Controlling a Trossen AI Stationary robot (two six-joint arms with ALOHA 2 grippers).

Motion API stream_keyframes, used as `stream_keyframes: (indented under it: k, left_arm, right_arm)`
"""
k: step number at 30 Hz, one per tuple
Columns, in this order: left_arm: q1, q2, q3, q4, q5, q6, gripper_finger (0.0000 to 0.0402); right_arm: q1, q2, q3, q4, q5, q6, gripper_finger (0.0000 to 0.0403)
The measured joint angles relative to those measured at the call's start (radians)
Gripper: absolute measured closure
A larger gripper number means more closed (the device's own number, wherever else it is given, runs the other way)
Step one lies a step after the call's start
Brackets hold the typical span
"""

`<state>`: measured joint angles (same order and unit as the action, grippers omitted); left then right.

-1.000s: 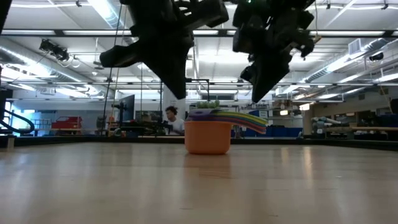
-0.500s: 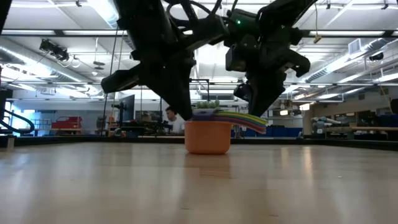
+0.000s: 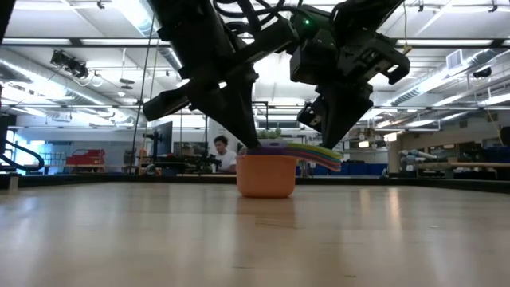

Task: Nest measuring cups in basket
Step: Stack the purple measuring cup on top of the green measuring cup

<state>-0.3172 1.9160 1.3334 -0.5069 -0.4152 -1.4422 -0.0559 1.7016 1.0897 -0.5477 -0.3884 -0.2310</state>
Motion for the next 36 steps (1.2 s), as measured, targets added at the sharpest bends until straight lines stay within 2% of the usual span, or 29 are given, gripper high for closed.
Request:
stream_keyframes:
  k: [5,9,11,18,27,36]
  left_arm:
    - [0.0,0.0,0.0,0.003,-0.003,0.0,0.0398]
    - [-0.002,0.0,0.0,0.007,-0.003,-0.001,0.0398]
    - [-0.005,0.0,0.0,0.008,-0.003,-0.001,0.0398]
    - [-0.008,0.0,0.001,0.015,-0.003,-0.002,0.0397]
    - [-0.008,0.0,0.001,0.019,-0.003,-0.008,0.0397]
    - [-0.008,0.0,0.002,0.032,-0.003,-0.012,0.0397]
  right_arm:
    - [0.005,0.0,0.0,0.004,0.009,-0.011,0.04]
    - [0.005,0.0,0.011,0.002,0.166,-0.002,0.04]
    - [0.003,-0.001,0.017,-0.004,0.198,-0.006,0.04]
    - [0.0,-0.002,0.022,-0.013,0.179,-0.008,0.04]
    - [0.0,-0.002,0.105,-0.012,0.178,-0.041,0.04]
    - [-0.064,-0.002,0.085,0.006,0.179,-0.095,0.04]
